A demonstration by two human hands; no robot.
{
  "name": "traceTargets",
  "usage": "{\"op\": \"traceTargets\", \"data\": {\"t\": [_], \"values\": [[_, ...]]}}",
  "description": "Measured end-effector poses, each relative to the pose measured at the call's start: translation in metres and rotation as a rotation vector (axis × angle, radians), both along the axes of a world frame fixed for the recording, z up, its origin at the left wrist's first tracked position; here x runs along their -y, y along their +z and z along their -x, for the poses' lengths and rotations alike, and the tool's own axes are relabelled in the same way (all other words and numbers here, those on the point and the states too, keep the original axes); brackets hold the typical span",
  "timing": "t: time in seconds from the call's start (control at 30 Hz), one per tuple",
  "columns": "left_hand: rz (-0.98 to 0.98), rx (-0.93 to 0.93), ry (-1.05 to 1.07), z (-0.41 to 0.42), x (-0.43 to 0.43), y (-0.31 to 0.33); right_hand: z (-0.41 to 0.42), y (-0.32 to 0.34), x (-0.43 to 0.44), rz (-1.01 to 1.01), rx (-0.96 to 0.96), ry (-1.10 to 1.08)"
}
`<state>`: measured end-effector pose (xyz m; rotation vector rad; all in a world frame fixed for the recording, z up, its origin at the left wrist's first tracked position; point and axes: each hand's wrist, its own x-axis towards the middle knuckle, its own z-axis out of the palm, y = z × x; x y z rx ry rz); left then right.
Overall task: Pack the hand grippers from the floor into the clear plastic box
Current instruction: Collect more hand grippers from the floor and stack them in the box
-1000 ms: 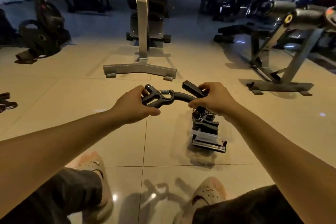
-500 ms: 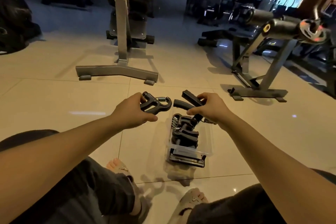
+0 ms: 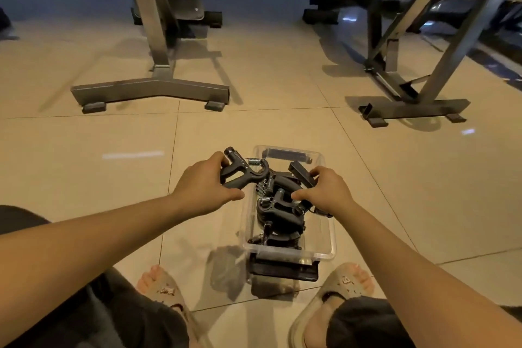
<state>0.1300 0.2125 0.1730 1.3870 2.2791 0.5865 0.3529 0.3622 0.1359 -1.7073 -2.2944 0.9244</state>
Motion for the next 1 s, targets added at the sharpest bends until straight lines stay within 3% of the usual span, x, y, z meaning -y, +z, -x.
{"op": "traceTargets", "data": {"t": [0.43,0.8,1.0], "values": [[0.119,-0.01,-0.106,0.035,-0.056,-0.076,0.044,-0.106,-0.038,0.029,0.148,-0.118],[0.111,-0.017,-0.183,0.048,-0.091,-0.097,0.054,-0.14,-0.059,-0.025,0.312,-0.108],[0.098,0.004,-0.177,0.048,-0.095,-0.099,0.055,-0.136,-0.097,-0.149,0.16,0.037]]}}
